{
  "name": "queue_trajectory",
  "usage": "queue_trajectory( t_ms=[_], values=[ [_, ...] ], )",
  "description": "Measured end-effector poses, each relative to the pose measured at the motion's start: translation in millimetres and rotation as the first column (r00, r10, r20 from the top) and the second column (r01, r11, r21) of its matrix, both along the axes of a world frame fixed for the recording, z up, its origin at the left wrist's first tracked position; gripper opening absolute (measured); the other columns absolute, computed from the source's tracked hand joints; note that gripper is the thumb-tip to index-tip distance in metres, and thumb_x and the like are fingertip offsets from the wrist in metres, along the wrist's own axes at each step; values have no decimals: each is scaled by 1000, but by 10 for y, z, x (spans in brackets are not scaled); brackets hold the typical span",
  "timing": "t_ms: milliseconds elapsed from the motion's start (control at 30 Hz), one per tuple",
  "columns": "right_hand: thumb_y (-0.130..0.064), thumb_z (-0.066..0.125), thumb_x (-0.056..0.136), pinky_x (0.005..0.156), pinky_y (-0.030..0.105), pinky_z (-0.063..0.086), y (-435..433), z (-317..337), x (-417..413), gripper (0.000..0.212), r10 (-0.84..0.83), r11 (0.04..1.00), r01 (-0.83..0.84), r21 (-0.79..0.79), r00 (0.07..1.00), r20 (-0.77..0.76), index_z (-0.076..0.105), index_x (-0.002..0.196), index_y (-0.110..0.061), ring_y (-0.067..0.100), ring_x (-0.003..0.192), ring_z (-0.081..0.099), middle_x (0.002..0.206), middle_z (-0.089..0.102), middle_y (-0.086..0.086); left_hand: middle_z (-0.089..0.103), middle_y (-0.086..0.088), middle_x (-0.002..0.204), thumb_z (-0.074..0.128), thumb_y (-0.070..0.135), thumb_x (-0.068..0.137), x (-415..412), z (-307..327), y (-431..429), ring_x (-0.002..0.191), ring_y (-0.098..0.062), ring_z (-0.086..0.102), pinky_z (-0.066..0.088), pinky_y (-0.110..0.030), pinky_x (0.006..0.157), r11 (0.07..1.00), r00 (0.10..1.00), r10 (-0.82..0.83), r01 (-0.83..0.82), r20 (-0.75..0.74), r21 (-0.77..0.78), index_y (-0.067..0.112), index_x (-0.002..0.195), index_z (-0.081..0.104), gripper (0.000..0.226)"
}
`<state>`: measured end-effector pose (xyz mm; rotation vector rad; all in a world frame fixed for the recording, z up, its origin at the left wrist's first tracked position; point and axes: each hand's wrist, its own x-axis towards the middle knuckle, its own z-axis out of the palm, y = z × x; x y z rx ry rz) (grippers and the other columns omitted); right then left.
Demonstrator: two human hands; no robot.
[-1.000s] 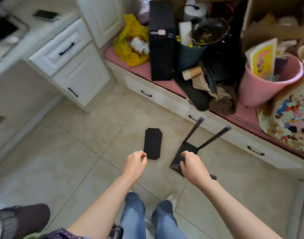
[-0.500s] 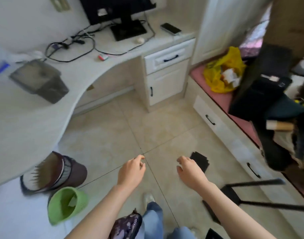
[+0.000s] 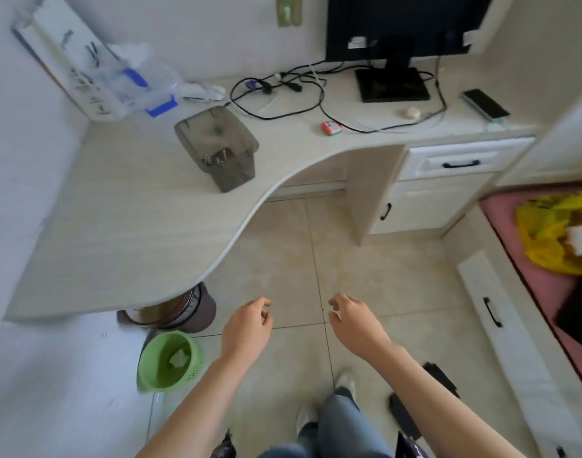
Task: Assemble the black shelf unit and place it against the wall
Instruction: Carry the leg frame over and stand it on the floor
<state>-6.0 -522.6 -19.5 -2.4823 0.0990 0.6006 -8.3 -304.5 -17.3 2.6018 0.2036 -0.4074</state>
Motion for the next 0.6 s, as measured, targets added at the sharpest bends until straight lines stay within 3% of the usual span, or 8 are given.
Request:
queue_trajectory(
  t_ms=[300,600],
  values=[
    [-20,41,102,94,35,49,492,63,1141,34,216,976,-215,-13,976,16,51,133,-11,26,116,55,128,59,8,73,1,108,57,20,95,824,73,453,102,-24,67,52,-35,83,968,968,248,-246,45,-48,21,120,67,27],
    [-23,42,102,90,33,51,910,220,2503,32,359,933,-359,2,933,20,53,131,-13,22,112,57,126,59,6,73,-4,102,56,17,97,2003,334,803,96,-25,66,49,-34,76,904,884,426,-422,192,-67,20,121,67,27]
  ],
)
